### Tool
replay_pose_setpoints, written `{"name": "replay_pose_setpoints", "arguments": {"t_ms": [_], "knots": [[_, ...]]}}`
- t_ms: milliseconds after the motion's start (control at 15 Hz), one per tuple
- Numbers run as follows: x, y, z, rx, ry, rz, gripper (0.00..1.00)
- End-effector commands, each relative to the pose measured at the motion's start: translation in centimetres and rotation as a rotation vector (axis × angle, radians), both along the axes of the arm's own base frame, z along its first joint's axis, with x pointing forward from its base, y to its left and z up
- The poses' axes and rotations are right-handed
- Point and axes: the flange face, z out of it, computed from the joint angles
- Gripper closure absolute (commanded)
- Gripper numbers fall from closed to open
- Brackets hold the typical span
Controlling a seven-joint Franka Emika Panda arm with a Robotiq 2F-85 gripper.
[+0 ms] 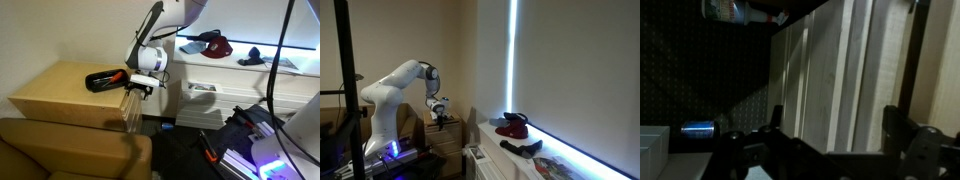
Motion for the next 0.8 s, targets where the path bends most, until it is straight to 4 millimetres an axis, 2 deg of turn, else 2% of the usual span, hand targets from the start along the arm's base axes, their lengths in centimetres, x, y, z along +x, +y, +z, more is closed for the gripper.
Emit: {"name": "replay_pose_setpoints", "arguments": {"t_ms": [0,267,400,467,733], "knots": [[0.1,0.0,0.0,-0.001,0.001,0.0,0.0],[0.1,0.0,0.0,-0.001,0.001,0.0,0.0],[1.4,-0.1,-0.4,0.049,-0.074,-0.103,0.0],[1.4,-0.4,-0.4,0.069,-0.083,-0.137,0.0],[0.2,-1.2,-2.3,0.113,-0.135,-0.275,0.0]]}}
